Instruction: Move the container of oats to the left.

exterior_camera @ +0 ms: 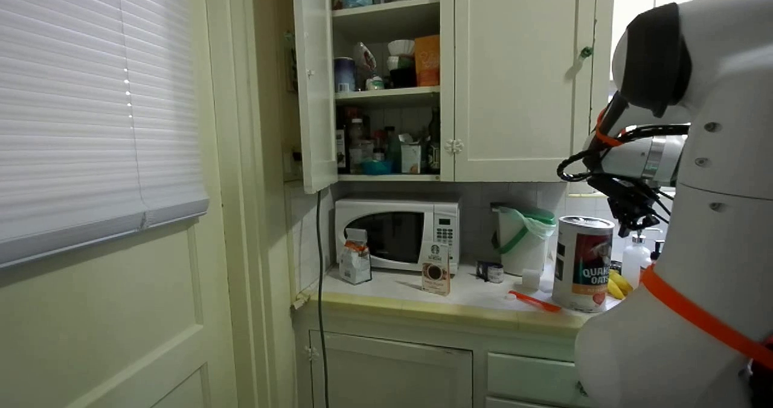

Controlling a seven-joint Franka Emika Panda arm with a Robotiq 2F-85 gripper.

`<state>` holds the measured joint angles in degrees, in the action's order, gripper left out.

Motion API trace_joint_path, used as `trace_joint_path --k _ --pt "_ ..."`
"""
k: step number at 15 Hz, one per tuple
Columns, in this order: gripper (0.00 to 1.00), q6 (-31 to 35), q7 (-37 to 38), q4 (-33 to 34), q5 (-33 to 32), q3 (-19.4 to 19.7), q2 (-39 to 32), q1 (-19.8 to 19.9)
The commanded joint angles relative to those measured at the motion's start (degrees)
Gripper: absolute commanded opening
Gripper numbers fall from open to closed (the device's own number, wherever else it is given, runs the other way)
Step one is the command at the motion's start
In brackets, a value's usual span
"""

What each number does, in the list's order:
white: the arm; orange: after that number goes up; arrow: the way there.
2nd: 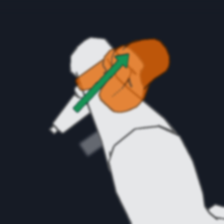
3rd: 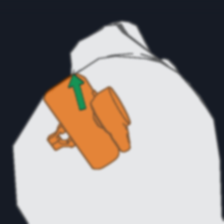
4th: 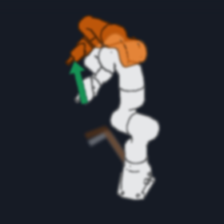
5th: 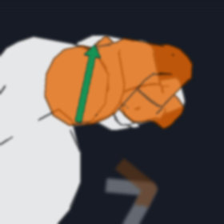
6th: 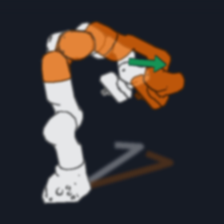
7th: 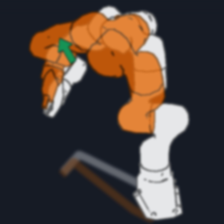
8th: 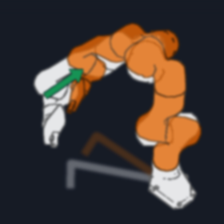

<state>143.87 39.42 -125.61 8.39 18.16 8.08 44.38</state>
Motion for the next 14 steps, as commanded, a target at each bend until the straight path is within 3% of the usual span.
trace_joint_path --k 1,8,14 --pt "0.00 0.2 1.5 4.2 3.6 2.5 -4.5 -2.3" --pt "0.00 -2.7 0.8 8.6 10.5 4.9 -9.9 -5.2" --pt "0.00 -10.3 -0.2 11.5 15.2 5.8 -11.1 -6.7"
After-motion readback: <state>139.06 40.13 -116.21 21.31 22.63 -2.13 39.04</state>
